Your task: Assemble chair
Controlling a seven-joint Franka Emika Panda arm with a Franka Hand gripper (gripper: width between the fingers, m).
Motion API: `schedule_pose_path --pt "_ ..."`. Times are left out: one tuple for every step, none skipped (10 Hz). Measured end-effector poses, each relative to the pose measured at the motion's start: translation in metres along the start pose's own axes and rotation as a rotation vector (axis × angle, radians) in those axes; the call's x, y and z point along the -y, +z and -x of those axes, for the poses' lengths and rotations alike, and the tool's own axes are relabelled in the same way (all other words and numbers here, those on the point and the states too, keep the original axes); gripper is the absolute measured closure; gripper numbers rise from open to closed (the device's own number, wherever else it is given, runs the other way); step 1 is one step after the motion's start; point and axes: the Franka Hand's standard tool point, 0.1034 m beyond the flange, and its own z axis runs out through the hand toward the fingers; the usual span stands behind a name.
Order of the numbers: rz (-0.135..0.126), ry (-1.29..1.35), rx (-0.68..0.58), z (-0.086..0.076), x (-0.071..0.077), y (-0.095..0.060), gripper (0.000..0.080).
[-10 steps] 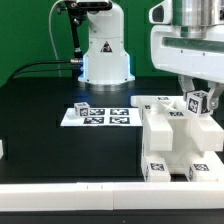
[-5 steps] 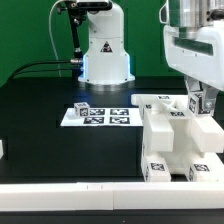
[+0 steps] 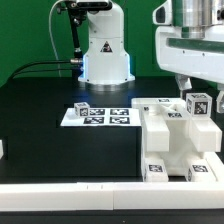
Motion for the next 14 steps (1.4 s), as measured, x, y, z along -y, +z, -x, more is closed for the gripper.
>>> schedule_pose_path --pt "0.011 -0.185 -0.005 0.0025 0.0007 0.0003 0.0152" --pt "0.01 -0.23 -0.005 0.0022 0.0008 0.0002 0.0151" --pt "0.01 -0.3 -0.005 0.0013 0.0003 0.0001 0.0151" --pt "0.012 -0.365 -0.006 0.0012 0.0002 0.0002 0.0151" --pt "0.036 -0.58 -0.016 0.0003 -0.0015 0.0005 0.0151" --pt "0.064 -0.746 -0.024 0.0028 -0.0007 0.001 0.0151" --pt "0.076 -0.82 -0.022 0.0071 0.0 0.0039 0.0151" --pt "0.071 -0.778 -0.022 0.0063 -0.0002 0.0038 0.0163" --pt "0.071 -0.779 -0.022 0.0059 -0.0005 0.0039 0.0163" --pt "0.071 -0.764 -0.022 0.0062 -0.0004 0.0041 0.0349" --pt "0.069 -0.686 -0.024 0.0064 -0.0005 0.0043 0.0349" --pt "0.066 -0.6 -0.03 0.0051 -0.0003 0.0051 0.0527" --pt "0.06 -0.538 -0.04 0.0025 0.0002 0.0056 0.0525" --pt "0.053 -0.495 -0.04 -0.0002 -0.0004 0.0056 0.0525"
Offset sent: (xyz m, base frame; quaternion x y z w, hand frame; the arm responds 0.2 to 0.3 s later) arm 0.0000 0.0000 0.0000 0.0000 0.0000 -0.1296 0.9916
